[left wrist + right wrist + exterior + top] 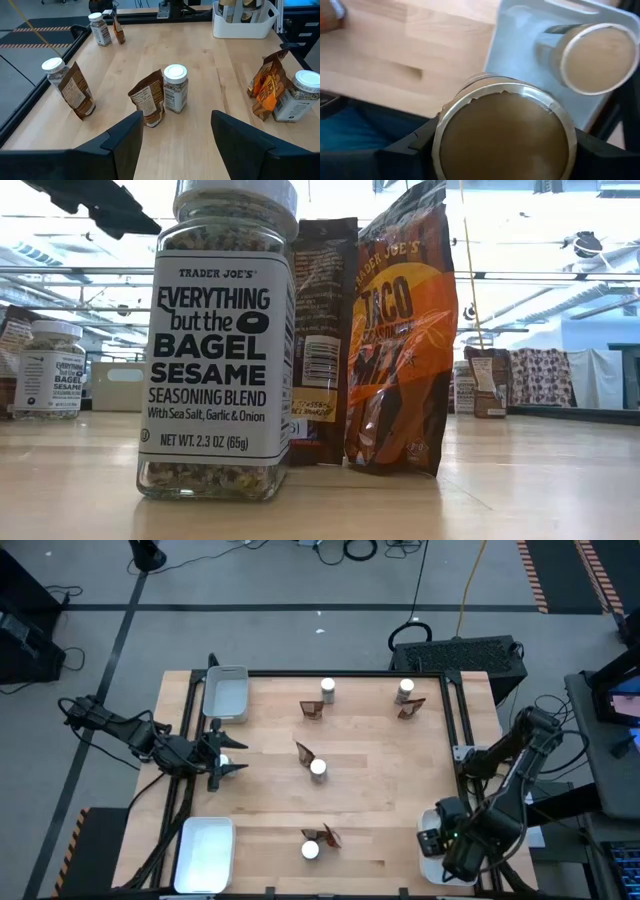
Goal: Sort spices by type
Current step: Put the brown seasoning bottle into the bottom right white bin
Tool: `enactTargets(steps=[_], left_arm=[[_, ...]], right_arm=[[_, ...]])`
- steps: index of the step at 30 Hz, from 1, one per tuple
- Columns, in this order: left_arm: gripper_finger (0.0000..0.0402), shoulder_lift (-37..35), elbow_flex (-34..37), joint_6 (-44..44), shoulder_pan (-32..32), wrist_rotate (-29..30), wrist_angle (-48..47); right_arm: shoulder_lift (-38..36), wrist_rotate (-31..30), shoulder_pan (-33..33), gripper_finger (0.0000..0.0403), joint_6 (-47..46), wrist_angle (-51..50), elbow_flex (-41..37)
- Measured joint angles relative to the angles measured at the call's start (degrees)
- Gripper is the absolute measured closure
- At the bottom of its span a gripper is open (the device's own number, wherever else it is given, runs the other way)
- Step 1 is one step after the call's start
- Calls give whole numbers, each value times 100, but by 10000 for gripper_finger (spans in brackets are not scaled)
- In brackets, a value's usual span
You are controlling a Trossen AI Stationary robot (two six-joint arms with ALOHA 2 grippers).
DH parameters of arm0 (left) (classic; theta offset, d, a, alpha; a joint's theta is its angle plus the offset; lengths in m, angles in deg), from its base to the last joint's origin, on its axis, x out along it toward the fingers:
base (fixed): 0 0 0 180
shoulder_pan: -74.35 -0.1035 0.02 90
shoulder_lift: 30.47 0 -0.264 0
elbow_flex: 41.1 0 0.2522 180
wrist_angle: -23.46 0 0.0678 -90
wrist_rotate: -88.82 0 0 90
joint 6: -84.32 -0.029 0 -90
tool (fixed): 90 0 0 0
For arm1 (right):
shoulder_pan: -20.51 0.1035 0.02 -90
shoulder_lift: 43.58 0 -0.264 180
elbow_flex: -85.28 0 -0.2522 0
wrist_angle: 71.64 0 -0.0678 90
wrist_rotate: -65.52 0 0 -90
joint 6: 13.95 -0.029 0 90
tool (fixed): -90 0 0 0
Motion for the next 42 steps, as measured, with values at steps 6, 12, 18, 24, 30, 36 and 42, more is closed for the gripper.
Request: enactTargets(steps=[6,12,18,24,30,36,42], left_arm=[[165,-1,0,-7,0,20,17],[165,0,0,-9,0,22,18],[165,0,0,-13,0,22,80],[165,2,0,-79,0,25,105],[165,2,0,-107,0,25,115],[165,0,0,-107,0,25,115],[165,2,0,-107,0,25,112]], right_arm=[[263,0,90,149,9,-29,0],[481,25,155,149,89,-165,-11],[642,40,225,149,140,-166,-13],[877,47,249,149,330,-187,-13],[1144,47,249,149,591,-192,-13],[1208,23,281,149,652,-215,-17],[1252,10,414,149,612,-276,-17]])
